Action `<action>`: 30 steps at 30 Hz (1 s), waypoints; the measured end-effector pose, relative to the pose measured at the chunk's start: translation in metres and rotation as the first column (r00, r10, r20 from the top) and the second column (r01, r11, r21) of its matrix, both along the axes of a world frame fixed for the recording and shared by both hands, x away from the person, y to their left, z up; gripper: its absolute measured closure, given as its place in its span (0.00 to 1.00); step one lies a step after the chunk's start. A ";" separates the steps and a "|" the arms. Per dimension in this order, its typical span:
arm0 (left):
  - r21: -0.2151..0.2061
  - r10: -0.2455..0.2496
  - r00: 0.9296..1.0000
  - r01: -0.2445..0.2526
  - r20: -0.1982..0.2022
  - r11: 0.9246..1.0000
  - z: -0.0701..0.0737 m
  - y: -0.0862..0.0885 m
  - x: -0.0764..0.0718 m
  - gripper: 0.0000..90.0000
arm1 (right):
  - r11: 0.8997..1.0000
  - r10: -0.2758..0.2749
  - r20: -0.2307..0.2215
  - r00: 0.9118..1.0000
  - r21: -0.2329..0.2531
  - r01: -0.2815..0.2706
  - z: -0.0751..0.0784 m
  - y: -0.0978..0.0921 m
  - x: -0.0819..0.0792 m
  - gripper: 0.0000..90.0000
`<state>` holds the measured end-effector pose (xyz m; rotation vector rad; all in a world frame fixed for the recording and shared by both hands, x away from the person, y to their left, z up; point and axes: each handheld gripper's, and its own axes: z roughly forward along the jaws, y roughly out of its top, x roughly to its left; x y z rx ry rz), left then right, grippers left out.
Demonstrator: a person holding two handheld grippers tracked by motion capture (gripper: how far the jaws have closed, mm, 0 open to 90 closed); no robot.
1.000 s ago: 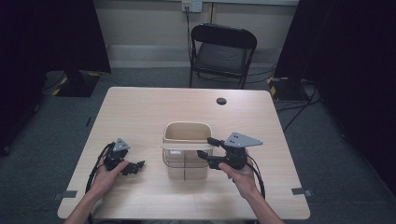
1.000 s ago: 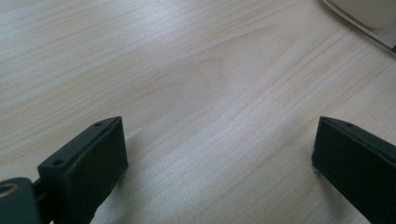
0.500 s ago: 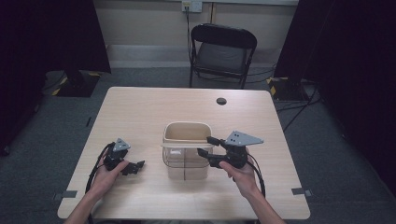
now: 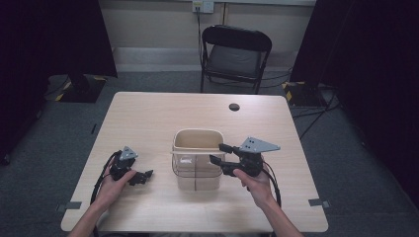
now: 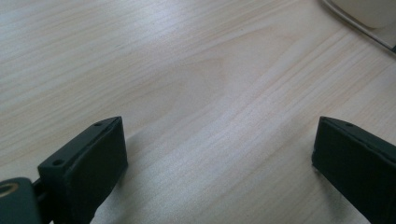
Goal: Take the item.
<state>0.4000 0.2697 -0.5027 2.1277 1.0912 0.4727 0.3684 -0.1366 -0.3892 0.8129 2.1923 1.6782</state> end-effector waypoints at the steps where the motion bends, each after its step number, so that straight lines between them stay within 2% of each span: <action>1: 0.000 0.000 1.000 0.000 0.000 1.000 0.000 0.000 0.000 0.03 | 1.000 0.000 0.000 1.000 0.000 0.000 0.000 0.000 0.000 0.49; 30: 0.000 0.000 1.000 0.000 0.000 1.000 0.000 0.000 0.000 0.03 | 1.000 -0.006 -0.009 1.000 0.006 0.006 0.003 0.001 0.007 0.52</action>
